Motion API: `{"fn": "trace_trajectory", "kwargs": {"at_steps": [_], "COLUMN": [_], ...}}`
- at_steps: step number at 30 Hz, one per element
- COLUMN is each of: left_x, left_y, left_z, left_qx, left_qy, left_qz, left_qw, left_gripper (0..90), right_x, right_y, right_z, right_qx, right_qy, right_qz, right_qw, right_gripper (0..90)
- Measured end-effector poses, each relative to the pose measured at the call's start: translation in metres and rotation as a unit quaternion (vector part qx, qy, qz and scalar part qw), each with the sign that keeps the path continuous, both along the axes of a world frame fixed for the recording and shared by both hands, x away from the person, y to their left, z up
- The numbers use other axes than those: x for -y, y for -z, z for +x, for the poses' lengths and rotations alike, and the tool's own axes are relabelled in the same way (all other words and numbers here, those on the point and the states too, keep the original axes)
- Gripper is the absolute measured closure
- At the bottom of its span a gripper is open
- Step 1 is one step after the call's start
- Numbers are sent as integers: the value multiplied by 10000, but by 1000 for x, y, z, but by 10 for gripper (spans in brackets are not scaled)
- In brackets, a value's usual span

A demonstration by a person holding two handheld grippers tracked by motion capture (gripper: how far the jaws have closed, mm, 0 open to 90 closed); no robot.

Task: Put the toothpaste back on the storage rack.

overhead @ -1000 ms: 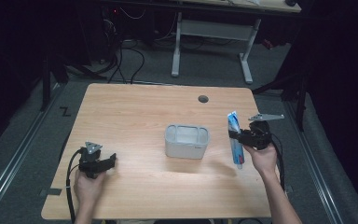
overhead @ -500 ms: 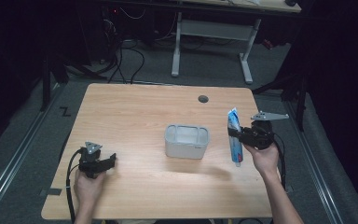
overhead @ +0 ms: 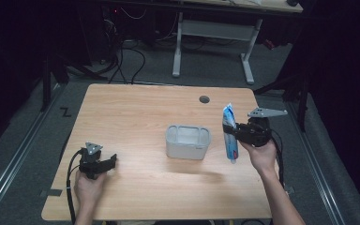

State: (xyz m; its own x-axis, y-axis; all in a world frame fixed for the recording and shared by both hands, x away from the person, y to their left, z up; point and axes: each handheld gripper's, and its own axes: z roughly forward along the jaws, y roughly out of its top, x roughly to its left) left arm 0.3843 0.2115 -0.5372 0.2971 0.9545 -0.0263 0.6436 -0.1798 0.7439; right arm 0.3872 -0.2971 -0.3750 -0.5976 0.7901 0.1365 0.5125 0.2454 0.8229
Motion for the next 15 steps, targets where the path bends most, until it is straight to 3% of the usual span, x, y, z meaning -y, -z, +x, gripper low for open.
{"fn": "trace_trajectory", "kwargs": {"at_steps": [15], "left_x": [0], "left_y": [0], "left_z": [0], "left_qx": [1], "left_qy": [2], "left_qz": [4], "left_qw": [10000], "left_gripper": [277], "right_x": [-23], "right_y": [-21], "right_z": [2], "right_qx": [289], "right_qy": [-363], "right_qz": [154], "right_qw": [9988], "right_gripper": [717]}}
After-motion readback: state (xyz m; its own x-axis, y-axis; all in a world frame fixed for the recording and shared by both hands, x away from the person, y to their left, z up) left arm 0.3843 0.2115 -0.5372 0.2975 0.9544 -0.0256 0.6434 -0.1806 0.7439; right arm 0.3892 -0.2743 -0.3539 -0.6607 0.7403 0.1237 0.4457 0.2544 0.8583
